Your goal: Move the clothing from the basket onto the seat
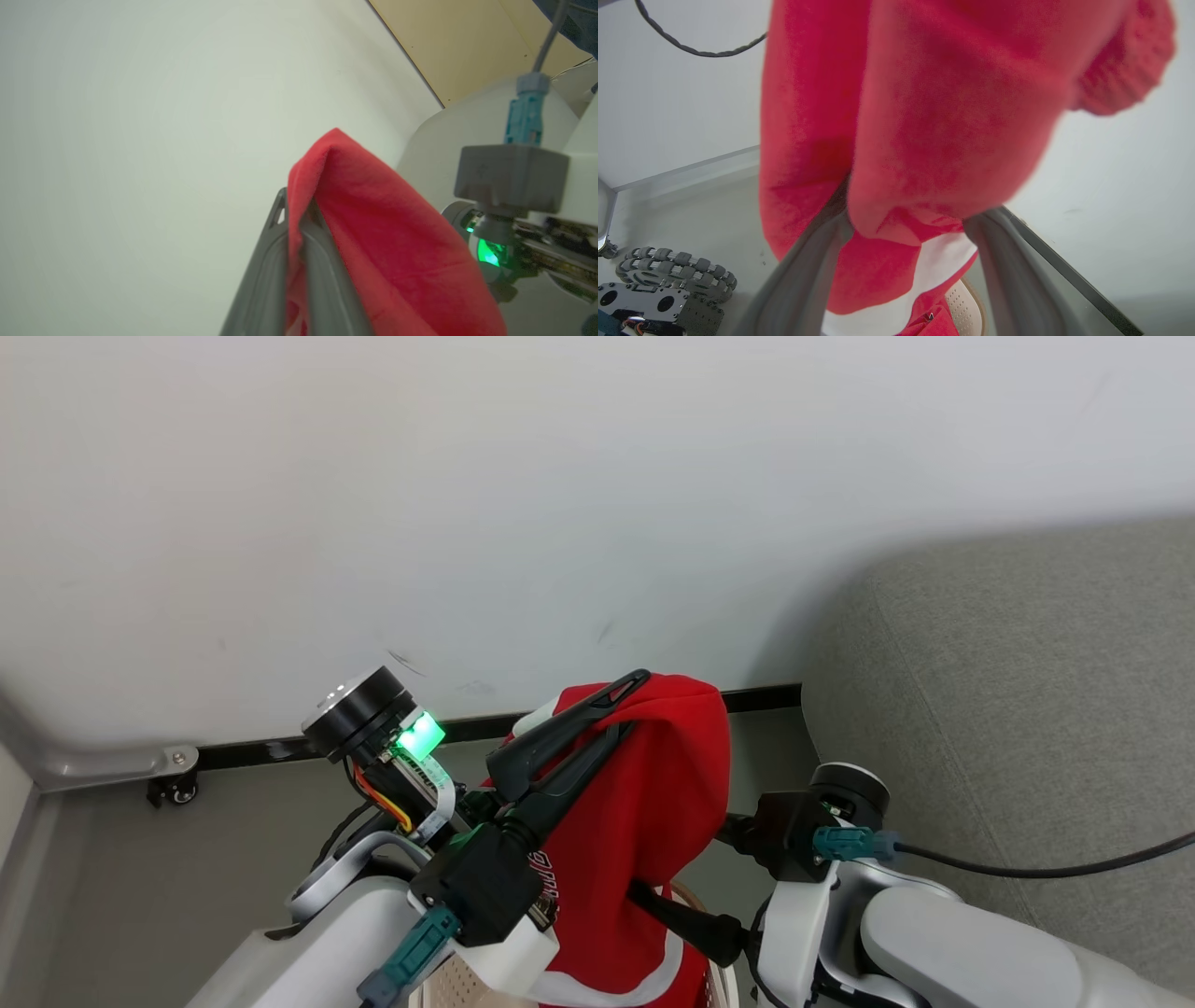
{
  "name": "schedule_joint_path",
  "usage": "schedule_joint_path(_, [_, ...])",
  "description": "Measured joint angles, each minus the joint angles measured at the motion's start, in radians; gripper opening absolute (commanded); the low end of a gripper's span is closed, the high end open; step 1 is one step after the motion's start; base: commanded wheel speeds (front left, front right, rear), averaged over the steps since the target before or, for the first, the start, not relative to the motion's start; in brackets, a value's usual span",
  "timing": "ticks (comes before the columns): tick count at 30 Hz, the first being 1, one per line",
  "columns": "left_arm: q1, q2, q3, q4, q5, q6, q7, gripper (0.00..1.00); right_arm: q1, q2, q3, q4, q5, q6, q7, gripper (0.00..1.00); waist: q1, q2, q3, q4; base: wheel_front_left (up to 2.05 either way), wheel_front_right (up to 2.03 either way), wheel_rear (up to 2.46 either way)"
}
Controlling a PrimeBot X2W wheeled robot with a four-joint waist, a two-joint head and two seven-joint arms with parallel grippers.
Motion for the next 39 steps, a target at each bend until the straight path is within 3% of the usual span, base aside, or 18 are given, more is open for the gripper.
schedule_joint_path(1, [0.000,-0.001,0.000,0.002,-0.004,0.000,0.000,0.00,-0.012,0.001,0.007,-0.001,-0.004,0.000,-0.006,1.00,0.0000,0.0000,0.001,0.001,0.00,0.00,0.00])
schedule_joint_path(2, [0.000,-0.001,0.000,0.006,-0.006,0.000,0.000,0.00,-0.021,0.003,0.013,-0.002,-0.009,0.000,-0.009,0.84,0.0000,0.0000,0.001,0.002,0.00,0.00,0.00])
schedule_joint_path(3, [0.000,-0.001,0.000,0.006,-0.006,0.000,0.000,0.00,-0.021,0.003,0.013,-0.002,-0.009,0.000,-0.009,0.59,0.0000,0.0000,0.001,0.002,0.00,0.00,0.00])
schedule_joint_path(5, [0.001,-0.002,0.001,0.011,-0.011,0.000,0.000,0.00,-0.039,0.007,0.029,-0.001,-0.014,0.000,-0.010,0.38,-0.0001,0.0000,0.002,0.003,0.00,0.00,0.00])
schedule_joint_path(6, [0.001,-0.002,0.001,0.014,-0.012,0.000,0.000,0.00,-0.044,0.010,0.037,0.001,-0.014,0.000,-0.014,0.16,0.0000,0.0000,0.003,0.004,0.00,0.00,0.00])
schedule_joint_path(7, [0.002,-0.002,0.002,0.018,-0.014,0.000,0.000,0.00,-0.048,0.013,0.040,0.004,-0.015,0.000,-0.019,0.01,0.0000,0.0000,0.005,0.004,0.00,0.00,0.00])
schedule_joint_path(16, [0.043,-0.001,0.047,0.087,-0.073,0.009,0.000,0.00,-0.052,-0.003,0.048,0.043,0.001,0.000,-0.031,0.00,0.0000,0.0000,0.014,-0.002,0.00,0.00,0.00])
schedule_joint_path(24, [0.108,-0.003,0.083,0.177,-0.164,0.009,0.000,0.00,-0.029,-0.044,-0.094,0.075,0.073,0.000,-0.043,0.00,0.0000,0.0000,0.019,-0.027,0.00,0.00,0.00])
schedule_joint_path(25, [0.114,-0.005,0.087,0.186,-0.174,0.009,0.000,0.07,-0.027,-0.047,-0.113,0.076,0.081,0.000,-0.043,0.00,0.0000,0.0000,0.019,-0.031,0.00,0.00,0.00])
schedule_joint_path(27, [0.125,-0.012,0.094,0.200,-0.208,0.008,0.001,0.40,-0.027,-0.054,-0.152,0.079,0.094,0.000,-0.044,0.00,0.0000,0.0000,0.020,-0.038,0.00,0.00,0.00])
schedule_joint_path(28, [0.130,-0.014,0.094,0.206,-0.217,0.007,0.001,0.68,-0.027,-0.057,-0.170,0.081,0.095,0.000,-0.049,0.00,0.0000,0.0000,0.020,-0.042,0.00,0.00,0.00])
schedule_joint_path(29, [0.133,-0.016,0.095,0.211,-0.225,0.004,0.001,0.68,-0.027,-0.063,-0.185,0.082,0.095,0.000,-0.049,0.00,0.0000,0.0000,0.020,-0.046,0.00,0.00,0.00])
schedule_joint_path(30, [0.135,-0.020,0.096,0.216,-0.236,-0.001,0.002,0.88,-0.027,-0.067,-0.199,0.084,0.095,0.000,-0.049,0.00,0.0000,0.0000,0.020,-0.050,0.00,0.00,0.00])
schedule_joint_path(31, [0.137,-0.025,0.095,0.219,-0.252,-0.005,0.002,1.00,-0.027,-0.070,-0.211,0.086,0.095,0.000,-0.049,0.00,0.0000,0.0000,0.020,-0.053,0.00,0.00,0.00])
schedule_joint_path(39, [0.166,-0.049,0.098,0.242,-0.340,-0.020,0.002,1.00,-0.007,-0.080,-0.299,0.112,0.105,0.000,-0.049,0.00,0.0000,0.0000,0.020,-0.078,0.00,0.00,0.00])
